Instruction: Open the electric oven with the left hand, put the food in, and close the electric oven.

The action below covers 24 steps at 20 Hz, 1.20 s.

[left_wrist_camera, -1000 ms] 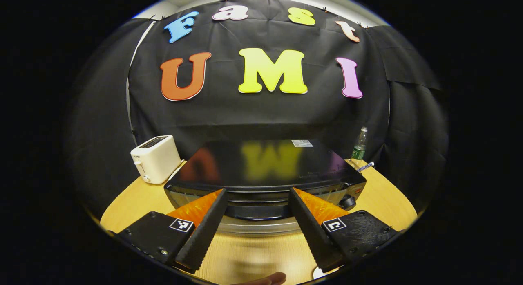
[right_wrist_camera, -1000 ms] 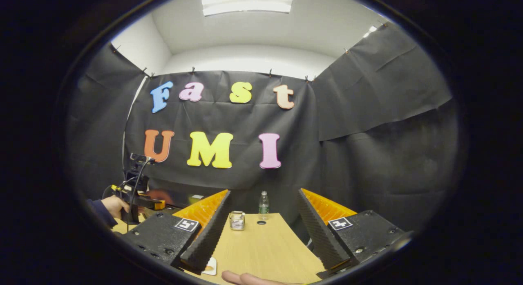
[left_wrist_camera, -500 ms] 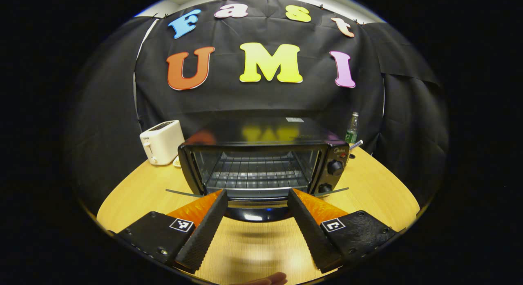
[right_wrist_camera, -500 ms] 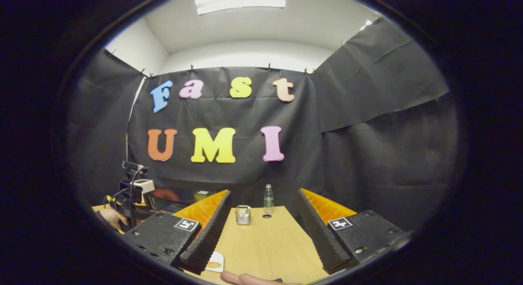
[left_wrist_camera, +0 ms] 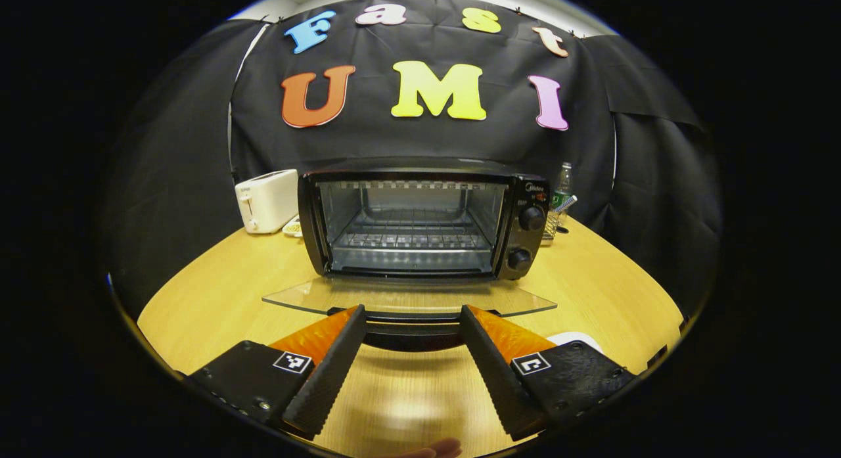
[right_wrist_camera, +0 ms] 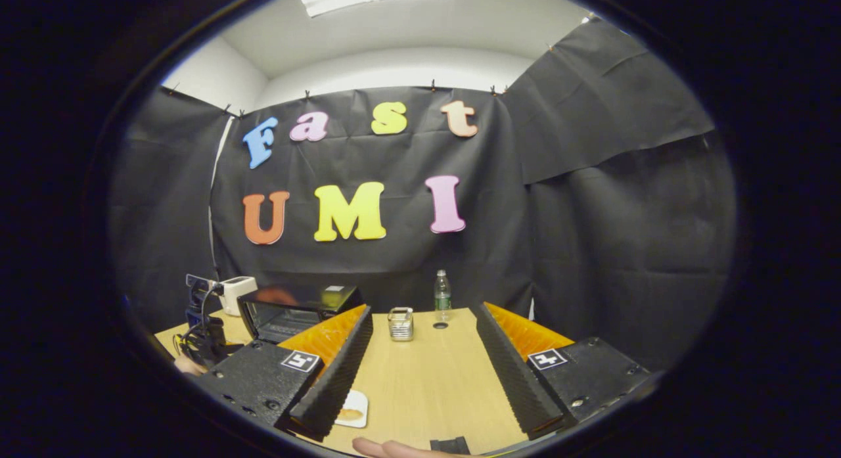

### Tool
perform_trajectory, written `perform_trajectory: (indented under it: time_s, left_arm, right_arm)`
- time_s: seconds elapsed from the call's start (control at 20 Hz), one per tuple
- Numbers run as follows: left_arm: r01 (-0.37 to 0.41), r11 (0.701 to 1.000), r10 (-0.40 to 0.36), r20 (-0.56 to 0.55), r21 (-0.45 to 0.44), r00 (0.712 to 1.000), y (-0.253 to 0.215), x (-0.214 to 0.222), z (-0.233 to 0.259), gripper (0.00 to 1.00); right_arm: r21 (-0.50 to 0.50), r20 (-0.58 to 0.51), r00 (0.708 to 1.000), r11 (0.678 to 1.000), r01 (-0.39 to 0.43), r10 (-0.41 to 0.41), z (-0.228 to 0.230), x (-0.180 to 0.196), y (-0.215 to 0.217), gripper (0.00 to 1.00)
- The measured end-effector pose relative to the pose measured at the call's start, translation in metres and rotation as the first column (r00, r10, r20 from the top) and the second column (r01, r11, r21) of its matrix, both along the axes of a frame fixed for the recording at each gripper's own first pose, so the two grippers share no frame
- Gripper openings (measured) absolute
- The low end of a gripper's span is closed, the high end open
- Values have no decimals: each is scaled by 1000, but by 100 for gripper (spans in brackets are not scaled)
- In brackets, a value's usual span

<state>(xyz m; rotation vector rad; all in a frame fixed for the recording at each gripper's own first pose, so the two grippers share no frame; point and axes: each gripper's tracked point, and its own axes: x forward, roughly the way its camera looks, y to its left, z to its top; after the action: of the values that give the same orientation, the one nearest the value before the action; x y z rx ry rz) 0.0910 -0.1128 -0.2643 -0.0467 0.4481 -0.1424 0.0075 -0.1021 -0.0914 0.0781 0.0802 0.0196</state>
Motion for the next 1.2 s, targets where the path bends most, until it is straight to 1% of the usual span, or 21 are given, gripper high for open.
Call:
perform_trajectory:
  time_s: [0.1,0.15,0.2,0.25,0.4,0.5,0.55,0.65,0.8,0.9,0.95,1.05,1.1,1.15,1.2]
  left_arm:
    - [-1,1000,1,-29,-13,1000,-3,-7,-16,95]
    - [-9,999,7,-71,-34,997,-3,-11,-29,95]
    - [-12,999,9,-70,-41,997,-4,-14,-32,93]
    - [-11,999,8,-84,-37,996,-5,-15,-38,95]
    - [-19,999,13,-111,-50,994,-4,-15,-50,94]
    - [-19,998,14,-90,-56,996,-4,-15,-49,95]
    - [-19,998,12,-97,-68,995,-5,-16,-51,94]
    - [-13,993,0,-103,-122,995,-8,-16,-53,95]
    - [-37,991,26,-90,-128,996,5,-20,-48,93]
    - [-51,990,40,-80,-135,996,17,-28,-37,93]
    - [-55,987,44,-71,-148,996,24,-32,-31,93]
    - [-64,983,58,-40,-174,998,38,-45,-11,93]
    - [-67,981,65,-16,-183,998,47,-52,0,93]
    - [-68,979,70,7,-190,998,55,-60,13,93]
    - [-65,979,71,25,-195,997,63,-69,23,93]
  right_arm:
    - [-2,-20,1000,1000,-23,23,-13,4,5,97]
    - [-3,-34,999,999,-32,32,-21,6,8,97]
    - [-3,-49,998,999,-44,44,-27,9,11,97]
    - [-2,-65,996,998,-56,55,-34,13,15,97]
    - [5,-97,990,995,-100,100,-54,19,26,97]
    - [10,-130,981,990,-143,143,-69,23,38,97]
    - [16,-148,975,986,-165,166,-78,25,44,97]
    - [32,-195,957,976,-215,217,-96,29,61,97]
    - [35,-256,919,953,-301,300,-125,32,91,96]
    - [22,-292,892,935,-355,346,-145,34,112,100]
    - [17,-308,873,919,-393,379,-156,34,125,100]
    - [8,-359,818,878,-478,449,-179,33,159,98]
    - [8,-383,786,852,-523,486,-193,31,174,96]
    - [0,-415,757,833,-554,504,-205,30,186,96]
    - [-5,-441,736,819,-574,514,-220,28,193,96]
